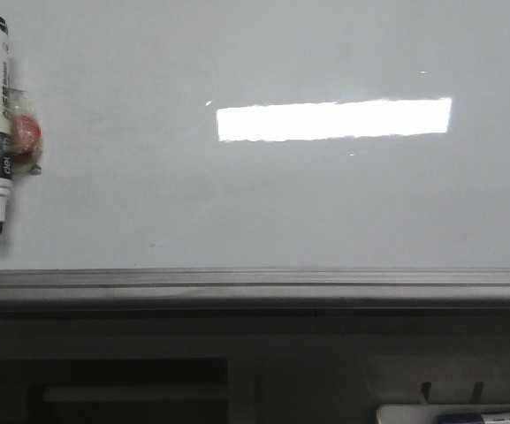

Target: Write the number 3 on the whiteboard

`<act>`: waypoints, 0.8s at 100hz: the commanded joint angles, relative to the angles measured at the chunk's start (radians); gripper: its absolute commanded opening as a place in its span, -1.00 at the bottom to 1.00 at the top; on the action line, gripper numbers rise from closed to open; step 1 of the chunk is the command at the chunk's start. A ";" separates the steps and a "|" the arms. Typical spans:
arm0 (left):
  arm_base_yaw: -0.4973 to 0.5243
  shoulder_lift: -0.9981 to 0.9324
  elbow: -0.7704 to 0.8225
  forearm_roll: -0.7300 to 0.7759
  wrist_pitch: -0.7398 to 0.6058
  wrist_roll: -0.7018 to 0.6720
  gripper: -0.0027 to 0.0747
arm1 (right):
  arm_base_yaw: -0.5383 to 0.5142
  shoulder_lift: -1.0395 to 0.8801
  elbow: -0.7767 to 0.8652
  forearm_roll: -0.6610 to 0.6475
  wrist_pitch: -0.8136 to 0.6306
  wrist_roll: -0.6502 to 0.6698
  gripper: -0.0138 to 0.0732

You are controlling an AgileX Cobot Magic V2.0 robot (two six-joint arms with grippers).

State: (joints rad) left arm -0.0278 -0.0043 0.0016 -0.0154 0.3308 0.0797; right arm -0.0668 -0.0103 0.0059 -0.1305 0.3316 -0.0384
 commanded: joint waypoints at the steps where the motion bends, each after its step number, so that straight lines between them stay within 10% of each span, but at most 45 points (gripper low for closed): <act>1: 0.000 -0.024 0.011 -0.001 -0.059 -0.011 -0.98 | -0.008 -0.017 0.032 -0.023 -0.017 -0.001 -0.82; 80: 0.000 -0.024 0.011 -0.001 -0.063 -0.011 -0.98 | -0.008 -0.017 0.032 -0.082 -0.032 -0.001 -0.82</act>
State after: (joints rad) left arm -0.0278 -0.0043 0.0016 -0.0154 0.3308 0.0797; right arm -0.0668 -0.0103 0.0059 -0.1495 0.3316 -0.0365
